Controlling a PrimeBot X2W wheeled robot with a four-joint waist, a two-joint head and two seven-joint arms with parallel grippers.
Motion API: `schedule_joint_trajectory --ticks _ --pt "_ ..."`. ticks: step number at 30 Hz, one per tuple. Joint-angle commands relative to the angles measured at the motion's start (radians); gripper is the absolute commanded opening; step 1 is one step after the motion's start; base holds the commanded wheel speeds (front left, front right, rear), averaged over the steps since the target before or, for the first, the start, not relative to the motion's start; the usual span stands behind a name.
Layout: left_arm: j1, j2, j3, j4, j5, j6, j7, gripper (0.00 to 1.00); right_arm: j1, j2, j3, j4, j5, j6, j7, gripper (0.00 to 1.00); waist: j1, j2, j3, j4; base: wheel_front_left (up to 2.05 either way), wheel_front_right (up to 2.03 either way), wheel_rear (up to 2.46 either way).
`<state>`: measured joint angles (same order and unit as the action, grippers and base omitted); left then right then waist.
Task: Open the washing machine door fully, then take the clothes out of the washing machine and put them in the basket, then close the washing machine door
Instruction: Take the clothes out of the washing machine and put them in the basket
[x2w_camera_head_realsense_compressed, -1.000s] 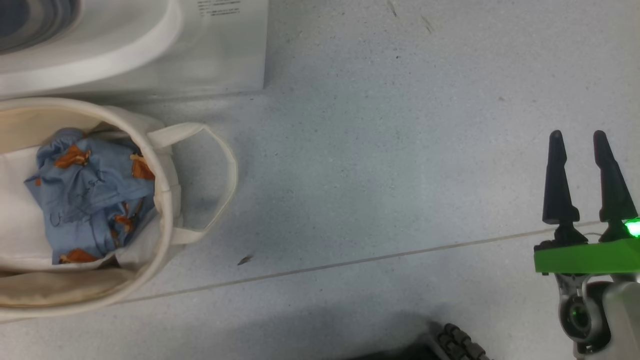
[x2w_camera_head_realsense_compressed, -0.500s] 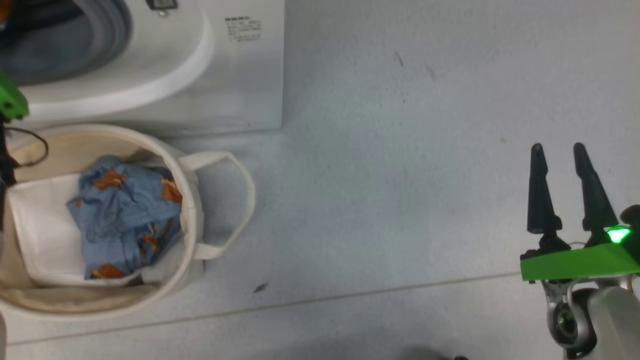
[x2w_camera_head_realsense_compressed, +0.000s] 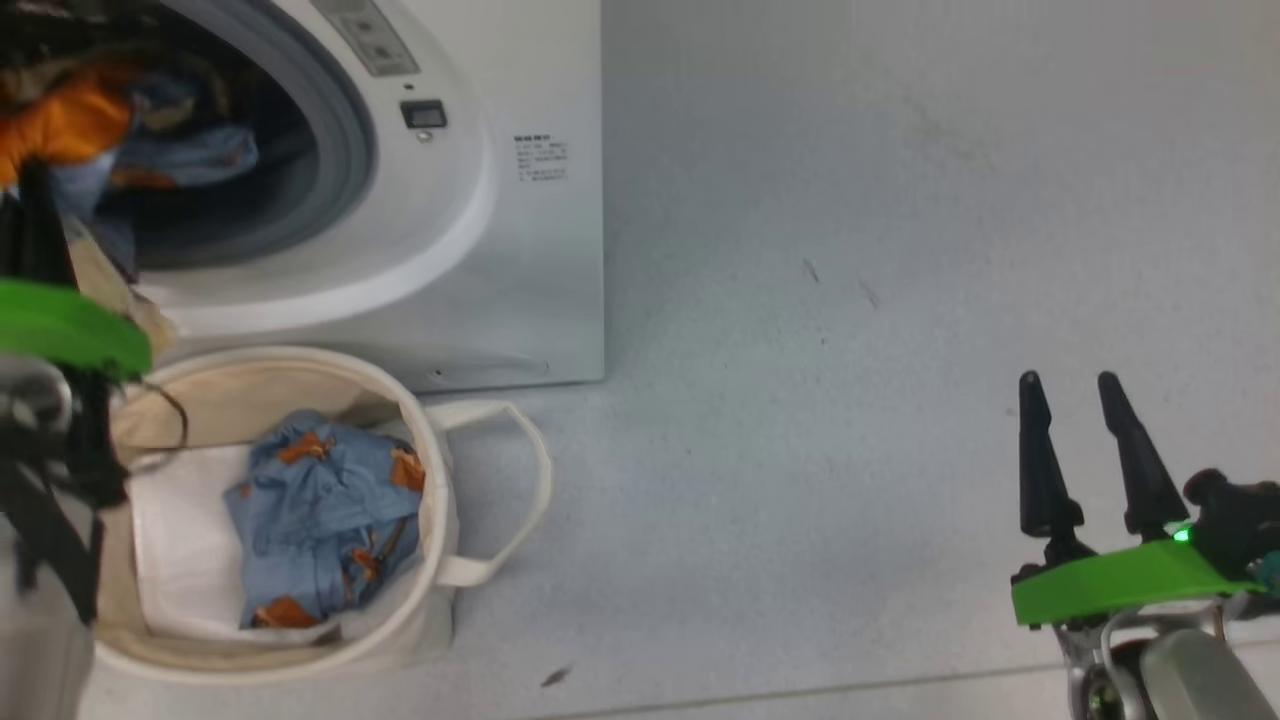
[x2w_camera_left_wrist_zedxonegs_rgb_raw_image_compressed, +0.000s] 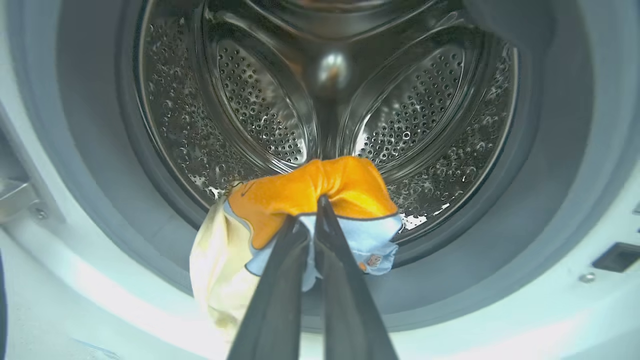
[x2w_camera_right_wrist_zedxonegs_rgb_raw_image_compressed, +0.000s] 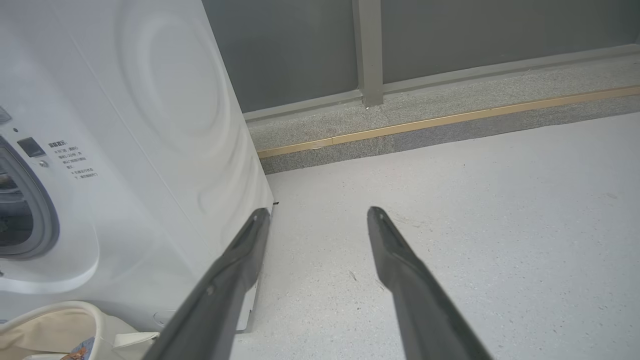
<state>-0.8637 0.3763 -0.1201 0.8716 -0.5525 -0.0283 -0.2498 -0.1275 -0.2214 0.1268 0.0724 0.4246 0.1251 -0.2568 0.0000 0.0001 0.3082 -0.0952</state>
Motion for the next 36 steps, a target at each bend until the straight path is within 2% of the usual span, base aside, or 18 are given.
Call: schedule_joint_trajectory --ticks 1,6,10,16,27,31,36 --pt "0.007 0.043 0.04 -0.043 0.013 -0.006 -0.012 0.0 0.013 -0.003 0.022 -0.025 0.007 0.006 -0.005 1.0 0.0 -0.0001 -0.042 0.016 0.0 0.0 0.0" --pt "0.198 -0.01 0.155 -0.232 0.045 -0.037 -0.012 0.0 0.036 0.0 0.042 -0.004 0.011 0.006 -0.005 1.0 0.0 -0.0001 -0.114 0.032 0.0 0.0 0.0" --pt "0.342 -0.047 0.162 -0.316 0.098 -0.053 -0.012 0.0 0.054 0.003 0.057 0.013 0.014 0.006 -0.005 1.0 0.0 -0.0001 -0.165 0.047 0.0 0.0 0.0" --pt "0.504 -0.078 0.164 -0.414 0.115 -0.061 -0.012 0.0 0.08 0.005 0.064 0.024 0.016 0.006 -0.005 1.0 0.0 -0.0001 -0.219 0.072 0.0 0.0 0.0" --pt "0.716 -0.086 0.2 -0.665 0.05 -0.027 0.075 0.0 0.088 0.0 0.069 0.019 0.017 0.006 -0.005 1.0 0.0 -0.0001 -0.225 0.096 0.0 0.0 0.0" --pt "0.737 -0.089 0.176 -0.672 0.043 -0.021 0.138 0.0 0.079 -0.003 0.071 0.018 0.013 0.006 -0.005 1.0 0.0 -0.0001 -0.205 0.094 0.0 0.0 0.0" --pt "0.701 -0.094 0.127 -0.54 0.04 -0.029 0.225 0.0 0.058 -0.006 0.072 0.011 0.013 0.006 -0.005 1.0 0.0 -0.0001 -0.17 0.078 0.0 0.0 0.0"
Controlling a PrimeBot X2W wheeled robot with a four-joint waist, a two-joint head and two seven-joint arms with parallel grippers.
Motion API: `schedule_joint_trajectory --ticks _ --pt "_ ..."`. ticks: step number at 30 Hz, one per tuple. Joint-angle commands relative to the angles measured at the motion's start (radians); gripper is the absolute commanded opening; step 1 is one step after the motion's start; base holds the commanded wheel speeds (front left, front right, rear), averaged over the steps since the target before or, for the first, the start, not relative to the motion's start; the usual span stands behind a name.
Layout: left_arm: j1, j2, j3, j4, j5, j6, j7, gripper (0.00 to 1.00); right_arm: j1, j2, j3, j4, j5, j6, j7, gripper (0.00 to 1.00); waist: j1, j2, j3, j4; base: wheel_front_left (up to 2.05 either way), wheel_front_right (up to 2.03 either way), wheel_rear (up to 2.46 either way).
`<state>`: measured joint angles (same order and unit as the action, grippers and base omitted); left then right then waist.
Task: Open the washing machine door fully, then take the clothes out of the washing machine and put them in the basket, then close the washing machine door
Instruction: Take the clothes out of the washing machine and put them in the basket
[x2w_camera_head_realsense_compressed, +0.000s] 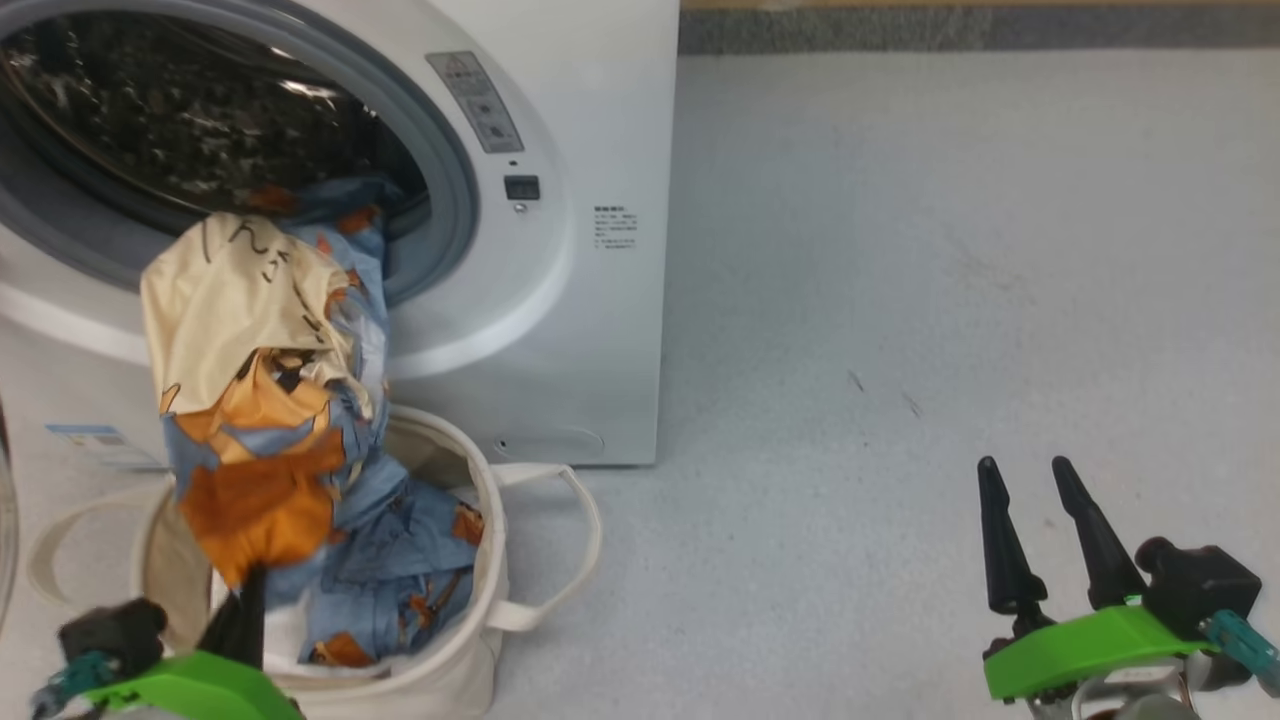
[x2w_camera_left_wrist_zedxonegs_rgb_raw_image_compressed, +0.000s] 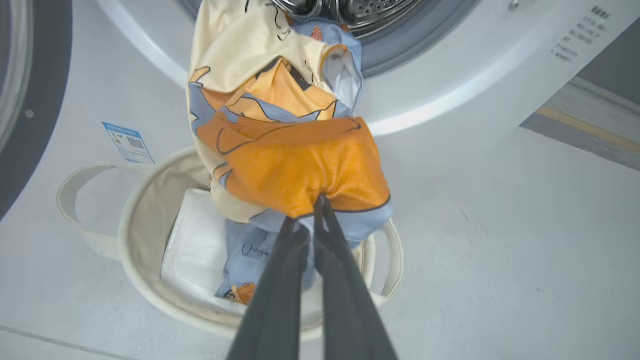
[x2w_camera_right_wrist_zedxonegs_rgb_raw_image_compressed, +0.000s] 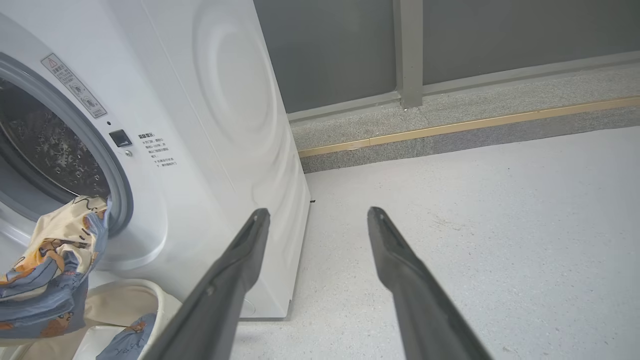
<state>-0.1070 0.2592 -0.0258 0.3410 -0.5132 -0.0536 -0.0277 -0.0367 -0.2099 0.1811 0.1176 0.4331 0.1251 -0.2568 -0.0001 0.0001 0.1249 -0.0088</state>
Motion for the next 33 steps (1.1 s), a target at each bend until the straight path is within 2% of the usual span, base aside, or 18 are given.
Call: schedule_joint_trajectory --ticks 1,6,8,9,11,19,25,30,31,32,33 --pt "-0.07 0.022 0.025 0.029 0.001 -0.004 0.011 0.0 -0.036 -0.019 0.017 -0.036 0.003 0.006 -0.005 1.0 0.0001 -0.0001 0.022 -0.013 0.0 0.0 0.0" --pt "-0.173 0.013 -0.007 0.246 -0.007 -0.027 0.036 0.0 -0.055 -0.026 0.013 -0.046 0.001 0.006 -0.005 1.0 0.0001 -0.0001 0.072 -0.038 0.0 0.0 0.0" --pt "-0.198 0.011 -0.011 0.289 -0.009 -0.032 0.033 0.0 -0.059 -0.027 0.012 -0.049 0.001 0.006 -0.005 1.0 0.0001 -0.0001 0.084 -0.043 0.0 0.0 0.0" --pt "-0.247 0.011 -0.023 0.379 -0.005 -0.04 0.021 0.0 -0.068 -0.03 0.009 -0.054 0.001 0.006 -0.005 1.0 0.0001 -0.0001 0.105 -0.053 0.0 0.0 0.0" --pt "-0.298 0.012 -0.033 0.473 0.001 -0.043 0.014 0.0 -0.077 -0.034 0.006 -0.061 0.001 0.006 -0.005 1.0 0.0001 -0.0001 0.127 -0.063 0.0 0.0 0.0" --pt "-0.47 0.011 -0.031 0.785 -0.038 -0.064 0.009 0.0 -0.113 -0.038 -0.003 -0.086 -0.002 0.006 -0.005 1.0 0.0001 -0.0001 0.215 -0.109 0.0 0.0 0.0" --pt "-0.573 0.014 -0.011 0.903 -0.074 -0.066 0.036 0.0 -0.139 -0.041 -0.013 -0.109 -0.008 0.006 -0.005 1.0 0.0001 -0.0001 0.31 -0.13 0.0 0.0 0.0" --pt "-0.61 0.042 0.009 0.931 -0.093 -0.038 0.027 0.0 -0.163 -0.031 -0.023 -0.123 -0.011 0.006 -0.005 1.0 0.0001 -0.0001 0.367 -0.156 0.0 0.0 0.0" --pt "-0.611 0.047 0.008 0.934 -0.092 -0.032 0.022 0.1 -0.166 -0.028 -0.023 -0.122 -0.011 0.006 -0.005 1.0 0.0001 -0.0001 0.369 -0.159 0.0 0.0 0.0" --pt "-0.609 0.049 0.007 0.937 -0.091 -0.028 0.02 0.14 -0.166 -0.025 -0.025 -0.121 -0.012 0.006 -0.005 1.0 0.0001 -0.0001 0.368 -0.161 0.0 0.0 0.0" --pt "-0.608 0.051 0.01 0.94 -0.096 -0.025 0.021 0.24 -0.166 -0.024 -0.026 -0.119 -0.013 0.006 -0.005 1.0 0.0001 -0.0001 0.367 -0.163 0.0 0.0 0.0"
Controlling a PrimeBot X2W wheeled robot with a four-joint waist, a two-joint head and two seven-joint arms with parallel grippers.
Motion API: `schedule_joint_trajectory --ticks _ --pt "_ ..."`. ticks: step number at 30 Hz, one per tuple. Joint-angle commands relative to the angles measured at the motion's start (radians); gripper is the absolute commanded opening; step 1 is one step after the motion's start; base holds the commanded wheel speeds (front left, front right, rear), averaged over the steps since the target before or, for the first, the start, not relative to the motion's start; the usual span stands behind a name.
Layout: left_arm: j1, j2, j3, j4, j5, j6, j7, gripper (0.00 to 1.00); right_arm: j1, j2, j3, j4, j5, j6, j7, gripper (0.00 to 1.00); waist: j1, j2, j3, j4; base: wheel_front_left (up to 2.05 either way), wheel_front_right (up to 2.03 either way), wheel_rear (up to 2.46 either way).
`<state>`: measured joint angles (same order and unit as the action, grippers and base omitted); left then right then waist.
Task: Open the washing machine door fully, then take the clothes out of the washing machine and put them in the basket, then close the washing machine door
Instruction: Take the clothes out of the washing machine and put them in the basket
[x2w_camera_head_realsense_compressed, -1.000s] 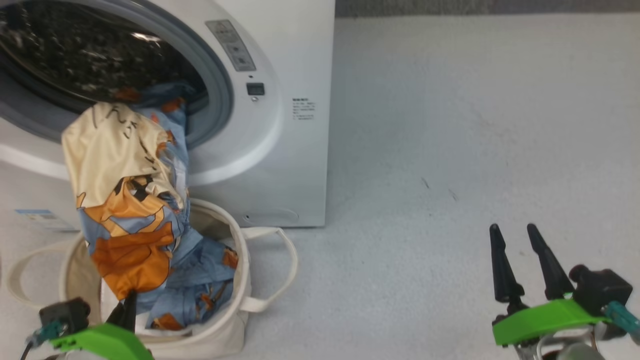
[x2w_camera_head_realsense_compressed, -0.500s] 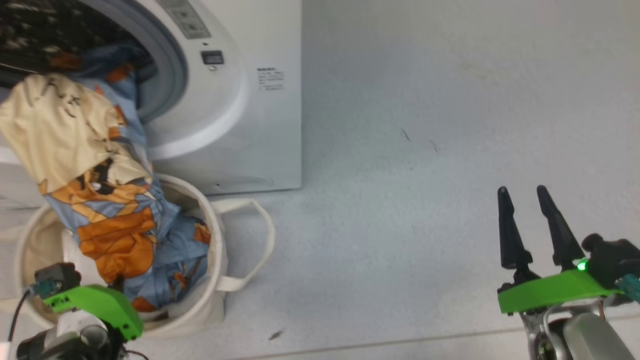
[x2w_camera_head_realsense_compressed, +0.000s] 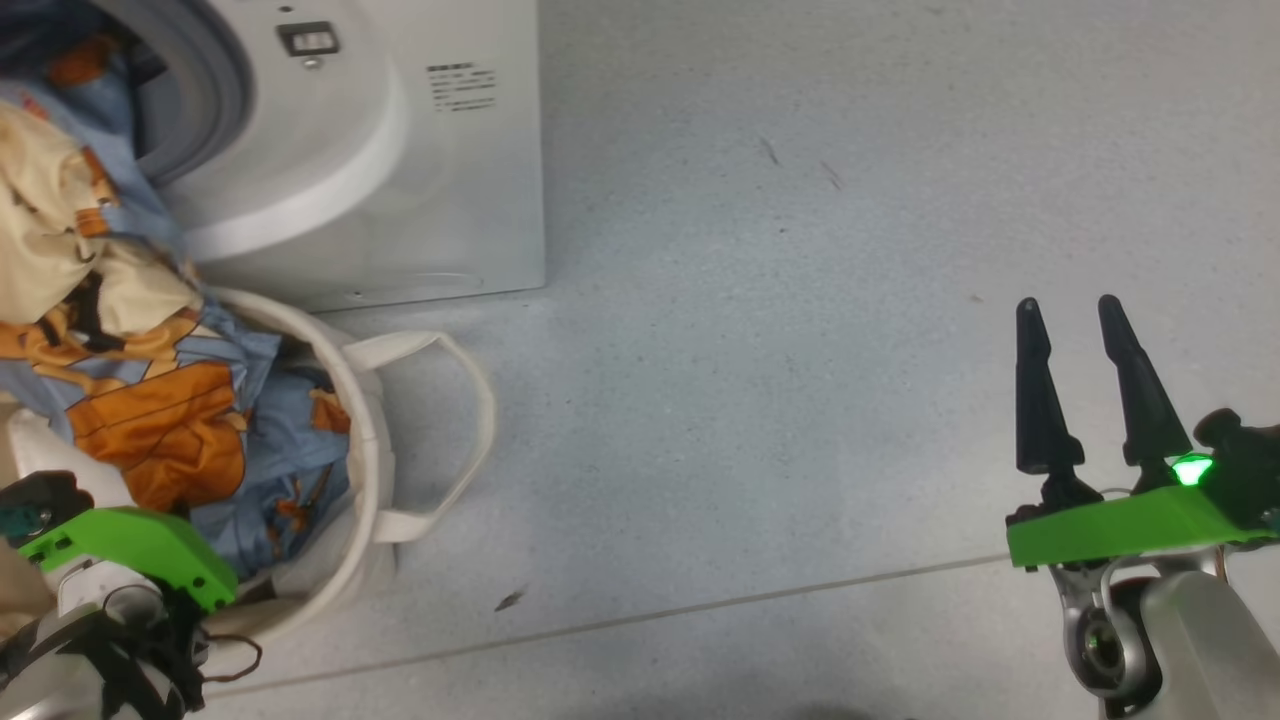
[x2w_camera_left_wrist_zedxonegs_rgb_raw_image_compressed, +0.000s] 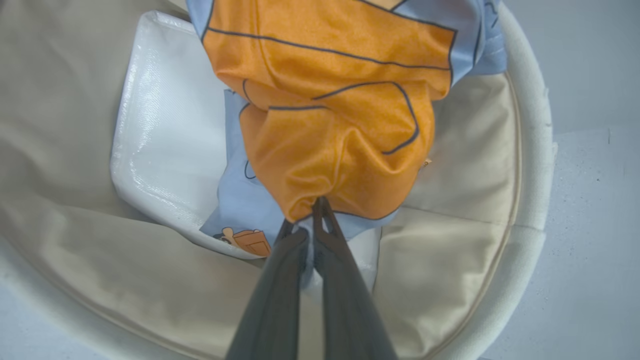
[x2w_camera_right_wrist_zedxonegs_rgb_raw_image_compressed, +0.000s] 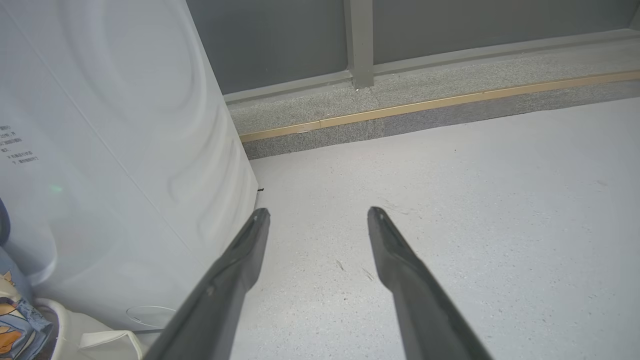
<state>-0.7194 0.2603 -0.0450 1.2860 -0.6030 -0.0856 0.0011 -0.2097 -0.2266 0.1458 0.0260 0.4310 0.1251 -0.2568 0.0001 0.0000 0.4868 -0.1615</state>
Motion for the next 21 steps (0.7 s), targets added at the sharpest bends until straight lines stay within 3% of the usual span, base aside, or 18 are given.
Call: schedule_joint_trajectory --ticks 1,3,12,21 --pt "0.006 0.052 0.031 -0.004 -0.009 0.008 -0.01 0.51 0.007 -0.006 0.008 -0.026 -0.011 0.006 -0.005 1.0 -0.0001 0.0 0.003 -0.012 0.0 0.0 0.0" --pt "0.012 0.055 0.028 -0.001 -0.007 0.01 -0.021 0.98 0.006 -0.004 0.007 -0.023 -0.012 0.006 -0.005 1.0 -0.0001 0.0 -0.007 -0.013 0.0 0.0 0.0" --pt "0.059 0.07 0.029 0.004 -0.024 -0.008 -0.027 1.0 0.018 -0.006 0.018 0.003 -0.021 0.006 -0.005 1.0 -0.0001 0.0 -0.106 -0.003 0.0 0.0 0.0" --pt "0.058 0.095 -0.002 -0.017 -0.013 -0.04 -0.161 1.0 0.053 0.0 0.018 0.04 -0.025 0.006 -0.005 1.0 -0.0001 0.0 -0.222 0.025 0.0 0.0 0.0"
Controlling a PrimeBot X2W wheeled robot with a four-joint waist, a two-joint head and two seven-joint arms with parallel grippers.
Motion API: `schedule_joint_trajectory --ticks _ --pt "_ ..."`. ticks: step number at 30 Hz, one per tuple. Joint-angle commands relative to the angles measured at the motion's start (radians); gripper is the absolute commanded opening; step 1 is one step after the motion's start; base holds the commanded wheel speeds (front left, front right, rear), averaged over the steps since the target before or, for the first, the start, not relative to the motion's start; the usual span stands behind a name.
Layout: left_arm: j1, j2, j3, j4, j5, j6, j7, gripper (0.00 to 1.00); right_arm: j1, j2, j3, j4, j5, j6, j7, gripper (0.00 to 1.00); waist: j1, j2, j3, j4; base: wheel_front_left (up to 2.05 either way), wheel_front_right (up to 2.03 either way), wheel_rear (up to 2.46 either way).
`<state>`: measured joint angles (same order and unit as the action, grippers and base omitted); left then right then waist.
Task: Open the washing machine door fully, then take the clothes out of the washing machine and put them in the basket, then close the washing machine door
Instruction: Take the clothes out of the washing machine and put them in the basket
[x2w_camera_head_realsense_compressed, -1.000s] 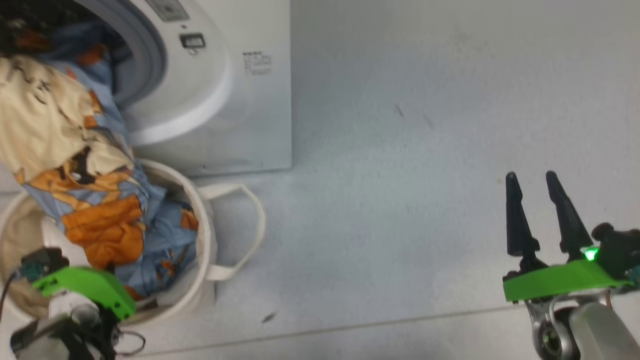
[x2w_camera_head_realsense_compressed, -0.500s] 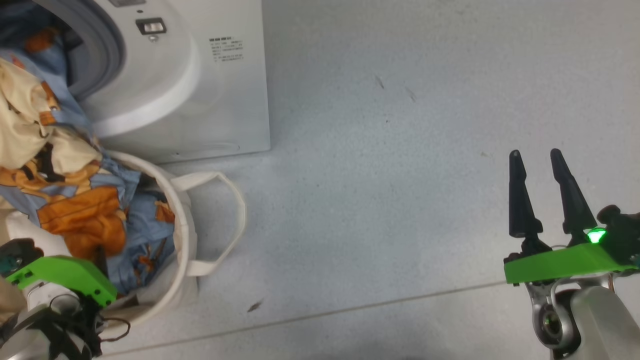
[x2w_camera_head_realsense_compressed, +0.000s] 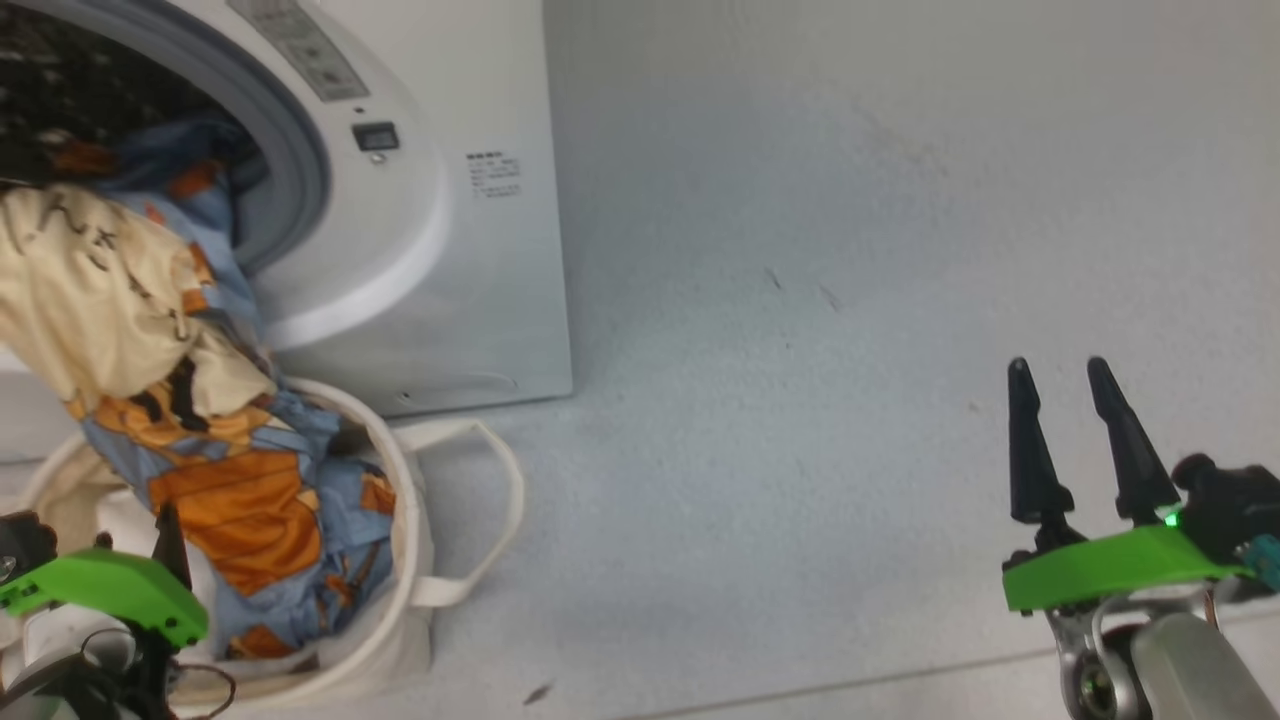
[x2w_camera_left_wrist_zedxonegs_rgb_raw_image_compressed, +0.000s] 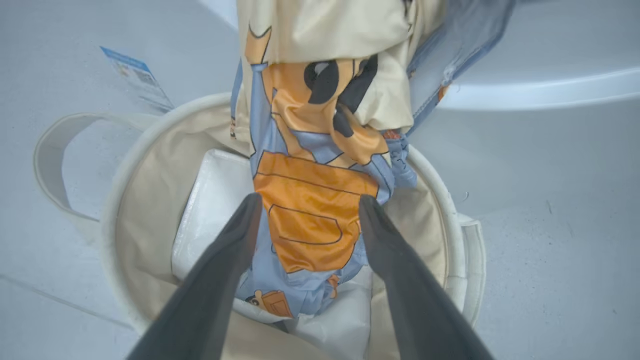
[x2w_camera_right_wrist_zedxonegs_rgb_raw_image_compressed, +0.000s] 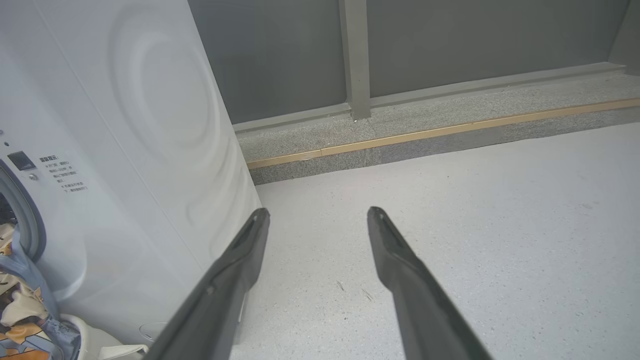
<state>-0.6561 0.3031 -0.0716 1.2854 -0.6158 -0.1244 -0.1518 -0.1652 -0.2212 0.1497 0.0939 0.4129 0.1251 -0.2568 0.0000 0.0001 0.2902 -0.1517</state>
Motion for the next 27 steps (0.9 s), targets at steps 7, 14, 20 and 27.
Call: schedule_joint_trajectory --ticks 7,14,20,27 --pt "-0.019 0.044 -0.062 -0.142 0.005 -0.006 -0.075 1.0 0.041 0.022 0.017 -0.006 -0.016 0.006 -0.005 1.0 0.0 -0.0001 -0.114 0.047 0.0 0.0 0.0" --pt "0.074 0.097 -0.156 -0.36 -0.032 -0.006 -0.106 1.0 0.077 0.035 0.02 0.012 -0.019 0.006 -0.005 1.0 0.0 -0.0001 -0.192 0.059 0.0 0.0 0.0" --pt "0.187 0.155 -0.13 -0.567 -0.042 -0.006 -0.109 1.0 0.104 0.038 0.019 0.013 -0.019 0.006 -0.005 1.0 0.0 -0.0001 -0.231 0.072 0.0 0.0 0.0" --pt "0.35 0.182 -0.101 -0.807 -0.023 -0.003 -0.11 1.0 0.134 0.04 0.014 0.017 -0.019 0.006 -0.005 1.0 0.0 -0.0001 -0.27 0.086 0.0 0.0 0.0"
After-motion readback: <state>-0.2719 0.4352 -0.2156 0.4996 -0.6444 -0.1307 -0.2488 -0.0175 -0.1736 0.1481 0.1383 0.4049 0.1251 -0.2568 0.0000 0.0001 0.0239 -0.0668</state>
